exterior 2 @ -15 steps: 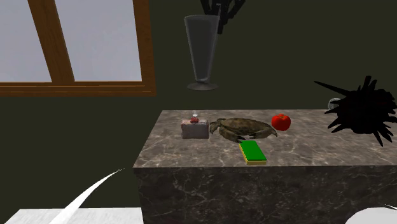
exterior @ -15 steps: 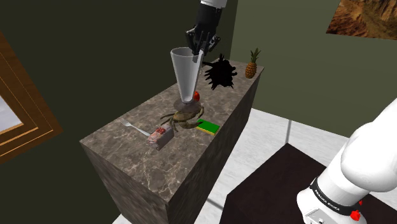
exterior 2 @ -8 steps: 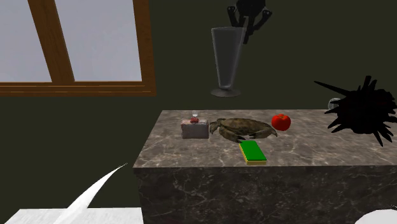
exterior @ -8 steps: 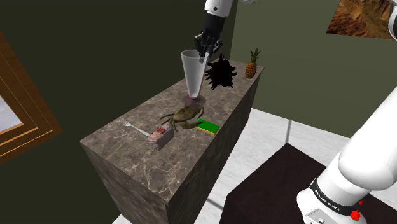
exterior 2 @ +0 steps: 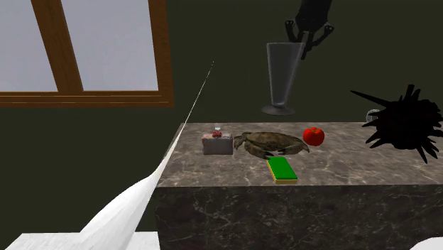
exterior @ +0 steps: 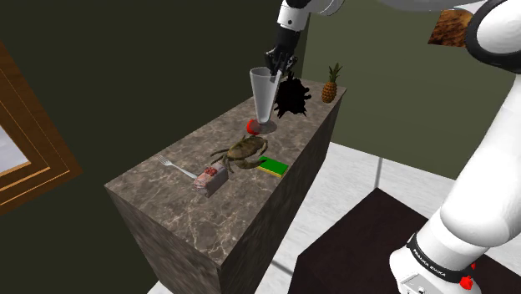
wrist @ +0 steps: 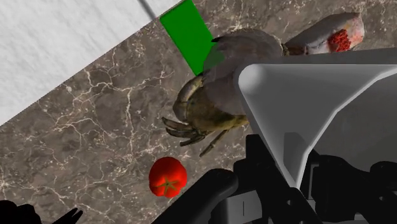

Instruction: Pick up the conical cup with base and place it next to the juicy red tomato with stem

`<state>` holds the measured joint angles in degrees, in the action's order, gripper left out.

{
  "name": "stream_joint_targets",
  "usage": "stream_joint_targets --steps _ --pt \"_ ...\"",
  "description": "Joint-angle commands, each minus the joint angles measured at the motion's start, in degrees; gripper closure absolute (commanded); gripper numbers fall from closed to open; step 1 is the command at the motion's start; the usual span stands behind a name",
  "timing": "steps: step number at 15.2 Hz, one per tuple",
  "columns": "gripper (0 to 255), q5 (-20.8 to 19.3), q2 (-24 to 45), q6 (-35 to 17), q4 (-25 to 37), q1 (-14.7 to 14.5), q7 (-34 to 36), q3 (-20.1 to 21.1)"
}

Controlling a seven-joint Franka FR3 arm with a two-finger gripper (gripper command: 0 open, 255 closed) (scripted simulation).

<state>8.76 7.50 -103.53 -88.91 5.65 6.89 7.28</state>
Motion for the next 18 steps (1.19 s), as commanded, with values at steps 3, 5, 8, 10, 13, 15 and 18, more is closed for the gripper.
stream_joint_targets --steps 3,5,8,10,13,15,18 --pt "255 0.28 4.58 -0.26 3.69 2.31 -4.27 -1.69" --pt "255 0.37 7.55 0.12 6.72 3.40 -6.07 -2.38" --pt "255 0.52 12.48 1.12 12.19 5.06 -8.59 -3.26" --pt "255 0.61 16.15 2.13 16.58 6.17 -10.12 -3.76" --pt "255 0.72 22.49 4.38 24.76 7.84 -12.17 -4.36" --pt "255 0.76 27.58 6.64 31.87 8.95 -13.31 -4.66" --pt "255 0.73 33.73 9.09 40.23 10.08 -14.36 -4.83"
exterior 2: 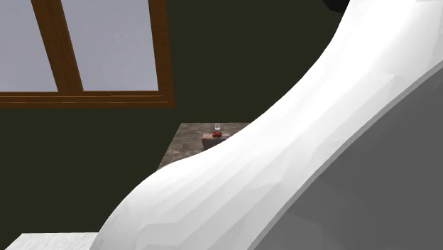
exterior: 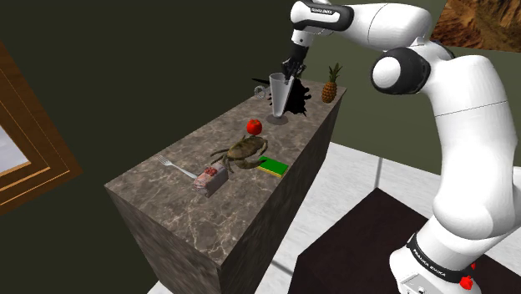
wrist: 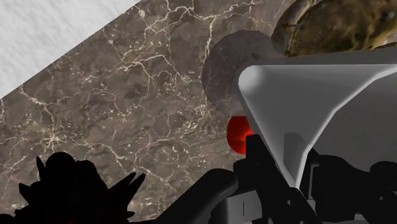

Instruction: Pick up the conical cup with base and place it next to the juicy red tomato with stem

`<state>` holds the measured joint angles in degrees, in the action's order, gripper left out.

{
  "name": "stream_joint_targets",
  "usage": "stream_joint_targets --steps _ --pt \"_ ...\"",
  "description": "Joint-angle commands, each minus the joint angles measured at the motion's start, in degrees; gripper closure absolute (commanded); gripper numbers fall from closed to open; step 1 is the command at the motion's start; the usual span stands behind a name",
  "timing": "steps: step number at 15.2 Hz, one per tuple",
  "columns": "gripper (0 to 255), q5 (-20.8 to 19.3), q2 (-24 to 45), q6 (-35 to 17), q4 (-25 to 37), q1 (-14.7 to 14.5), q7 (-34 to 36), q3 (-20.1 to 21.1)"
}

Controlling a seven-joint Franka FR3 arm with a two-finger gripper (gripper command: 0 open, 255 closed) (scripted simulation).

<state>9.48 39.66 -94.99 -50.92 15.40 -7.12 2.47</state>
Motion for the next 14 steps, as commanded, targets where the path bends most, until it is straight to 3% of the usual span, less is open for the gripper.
stream_joint_targets --steps 1,14 --pt "255 0.05 1.10 -0.54 0.65 0.33 -0.54 -0.04" --pt "255 0.52 -1.10 -11.87 -13.03 0.30 -2.47 -0.08"
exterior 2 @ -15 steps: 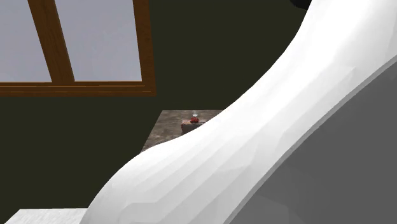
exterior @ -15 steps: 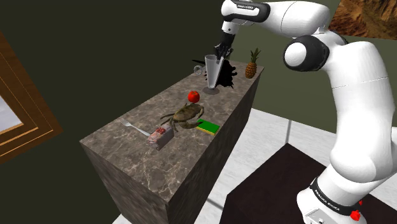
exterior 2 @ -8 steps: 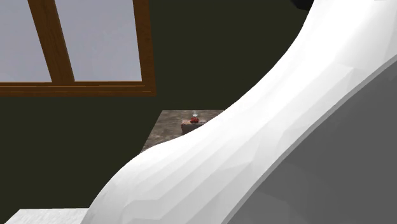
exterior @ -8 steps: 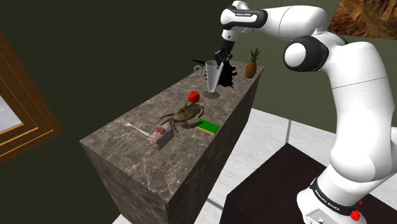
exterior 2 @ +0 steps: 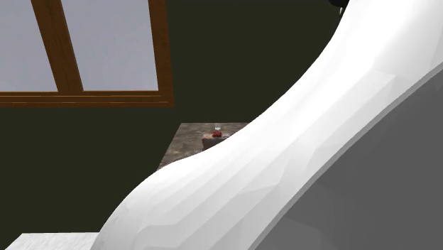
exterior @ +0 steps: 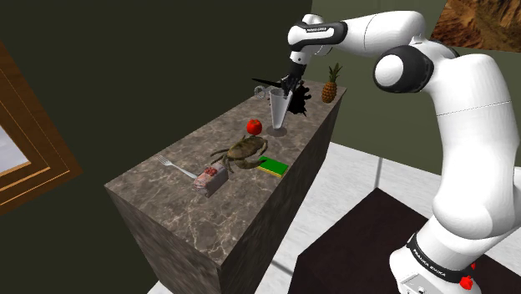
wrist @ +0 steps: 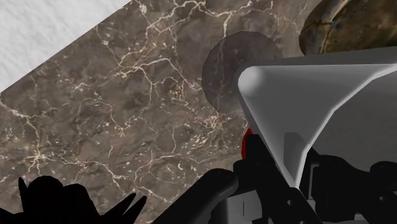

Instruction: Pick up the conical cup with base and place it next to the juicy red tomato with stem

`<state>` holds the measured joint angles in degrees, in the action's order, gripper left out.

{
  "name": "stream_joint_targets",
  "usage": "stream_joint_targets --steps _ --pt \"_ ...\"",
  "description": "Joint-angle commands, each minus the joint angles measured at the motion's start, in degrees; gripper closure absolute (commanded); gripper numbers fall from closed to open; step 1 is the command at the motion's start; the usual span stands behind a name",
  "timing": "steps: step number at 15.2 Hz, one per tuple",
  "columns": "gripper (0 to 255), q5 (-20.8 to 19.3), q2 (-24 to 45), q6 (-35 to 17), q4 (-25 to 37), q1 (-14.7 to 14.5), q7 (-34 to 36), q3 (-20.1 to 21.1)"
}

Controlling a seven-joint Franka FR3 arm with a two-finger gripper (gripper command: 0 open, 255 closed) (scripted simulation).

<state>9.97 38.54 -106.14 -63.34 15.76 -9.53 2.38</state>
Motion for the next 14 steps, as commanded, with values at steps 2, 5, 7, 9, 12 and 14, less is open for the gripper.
stream_joint_targets --steps 2,5,7,9,12,14 --pt "255 0.10 0.08 -2.19 -2.04 -0.06 -0.32 0.02" --pt "255 0.21 0.31 -4.30 -3.95 -0.07 -0.70 0.04" --pt "255 0.29 0.54 -5.66 -5.10 -0.08 -0.94 0.06" --pt "255 0.36 0.84 -6.99 -6.15 -0.08 -1.18 0.08" --pt "255 0.41 1.05 -7.81 -6.77 -0.09 -1.33 0.09" --pt "255 0.41 1.06 -7.81 -6.76 -0.08 -1.33 0.09"
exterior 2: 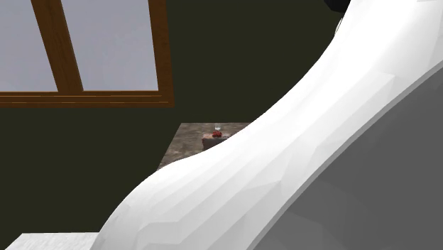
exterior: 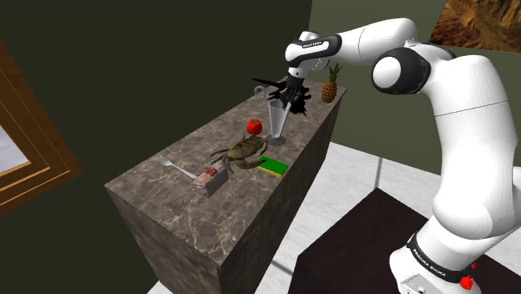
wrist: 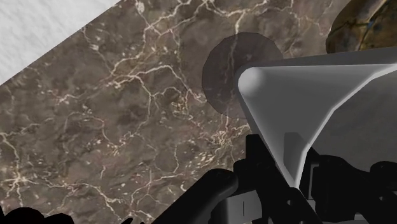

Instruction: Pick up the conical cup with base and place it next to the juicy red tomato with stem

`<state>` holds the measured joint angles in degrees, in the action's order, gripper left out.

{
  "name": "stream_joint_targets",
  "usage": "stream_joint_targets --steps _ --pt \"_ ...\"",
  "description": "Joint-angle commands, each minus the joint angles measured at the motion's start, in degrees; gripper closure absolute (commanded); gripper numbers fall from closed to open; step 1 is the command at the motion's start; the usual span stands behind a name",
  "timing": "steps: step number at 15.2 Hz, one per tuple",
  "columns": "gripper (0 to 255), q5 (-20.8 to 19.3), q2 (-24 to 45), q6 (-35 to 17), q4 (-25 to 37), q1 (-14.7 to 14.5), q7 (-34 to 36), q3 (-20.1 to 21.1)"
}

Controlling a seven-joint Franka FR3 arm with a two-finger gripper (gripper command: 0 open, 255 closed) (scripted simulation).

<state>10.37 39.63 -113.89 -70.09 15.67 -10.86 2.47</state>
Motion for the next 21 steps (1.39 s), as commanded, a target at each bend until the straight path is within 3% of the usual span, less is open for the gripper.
stream_joint_targets --steps 1,4,5,10,14,21 --pt "255 0.01 -0.03 -0.06 -0.01 0.00 0.00 0.01" --pt "255 0.01 -0.03 -0.06 -0.01 0.00 0.00 0.01" --pt "0 0.01 -0.02 -0.07 -0.01 0.00 0.00 0.01" --pt "0 0.01 -0.03 -0.06 -0.01 0.00 0.00 0.01" --pt "0 -0.15 -2.11 5.78 3.68 0.73 0.24 -0.16" --pt "0 -0.15 -2.11 5.78 3.68 0.73 0.24 -0.16"
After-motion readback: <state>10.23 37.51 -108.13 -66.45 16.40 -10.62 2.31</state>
